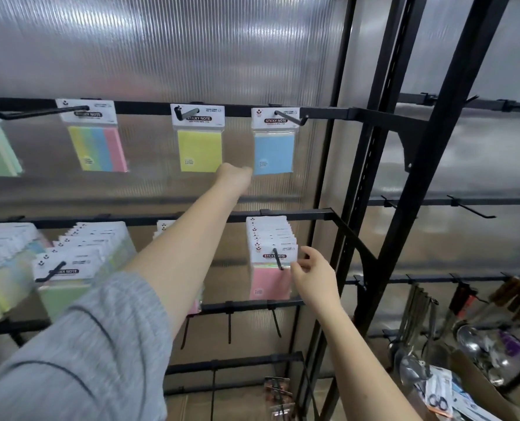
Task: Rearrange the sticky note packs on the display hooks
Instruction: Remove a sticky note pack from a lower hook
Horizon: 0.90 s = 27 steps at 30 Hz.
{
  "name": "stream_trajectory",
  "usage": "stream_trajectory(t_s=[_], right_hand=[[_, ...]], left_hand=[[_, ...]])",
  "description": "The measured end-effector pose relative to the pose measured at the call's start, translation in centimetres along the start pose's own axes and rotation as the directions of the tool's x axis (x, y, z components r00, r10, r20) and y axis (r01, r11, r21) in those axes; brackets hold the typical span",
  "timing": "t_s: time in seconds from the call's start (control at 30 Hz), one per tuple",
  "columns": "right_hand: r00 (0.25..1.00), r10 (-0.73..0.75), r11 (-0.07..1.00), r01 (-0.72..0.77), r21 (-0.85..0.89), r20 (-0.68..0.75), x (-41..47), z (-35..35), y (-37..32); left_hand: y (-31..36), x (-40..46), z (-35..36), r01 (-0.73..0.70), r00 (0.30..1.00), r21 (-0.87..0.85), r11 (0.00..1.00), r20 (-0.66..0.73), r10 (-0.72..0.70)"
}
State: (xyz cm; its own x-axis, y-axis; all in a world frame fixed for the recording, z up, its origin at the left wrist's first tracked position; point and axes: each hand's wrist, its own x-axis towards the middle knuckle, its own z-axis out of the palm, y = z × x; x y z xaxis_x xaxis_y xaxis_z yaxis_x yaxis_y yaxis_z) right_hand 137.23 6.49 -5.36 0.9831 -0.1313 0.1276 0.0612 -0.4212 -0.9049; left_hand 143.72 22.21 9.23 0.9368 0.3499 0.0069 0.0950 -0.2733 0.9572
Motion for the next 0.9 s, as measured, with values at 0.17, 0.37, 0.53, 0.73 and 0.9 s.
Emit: stream_trajectory(t_s=[0.17, 0.37, 0.53, 0.73, 0.9], right_hand=[[0.989, 0.075, 0.995, -0.066, 0.073, -0.126, -1.2, 1.5, 0.3], [0.985, 0.112, 0.987, -0.094, 0.133, -0.135, -2.1, 3.0, -0.2], [0.978, 0.084, 0.98, -0.046, 0.193, -0.192, -3.9, 3.7, -0.6], [0.934, 0.072, 0.992, -0.029, 0.125, -0.351, -5.4, 3.5, -1.6], [0.874, 0.091, 0.993, -0.042, 0.112, -0.477, -7.0, 4.2, -2.9]], left_hand=[[-1.3, -1.9, -1.6, 0.012, 1.0, 0.033, 0.999, 0.01, -0.012], [-3.6, -2.7, -4.5, -0.031, 1.0, 0.113, 0.993, 0.001, 0.031], [-6.6, -4.0, -7.4, -0.052, 0.999, 0.061, 0.997, -0.011, 0.053], [-11.9, -5.6, -10.4, -0.014, 0.996, 0.016, 1.0, -0.093, 0.015], [-15.1, -6.7, -11.3, -0.071, 0.955, 0.165, 0.984, -0.274, 0.115]])
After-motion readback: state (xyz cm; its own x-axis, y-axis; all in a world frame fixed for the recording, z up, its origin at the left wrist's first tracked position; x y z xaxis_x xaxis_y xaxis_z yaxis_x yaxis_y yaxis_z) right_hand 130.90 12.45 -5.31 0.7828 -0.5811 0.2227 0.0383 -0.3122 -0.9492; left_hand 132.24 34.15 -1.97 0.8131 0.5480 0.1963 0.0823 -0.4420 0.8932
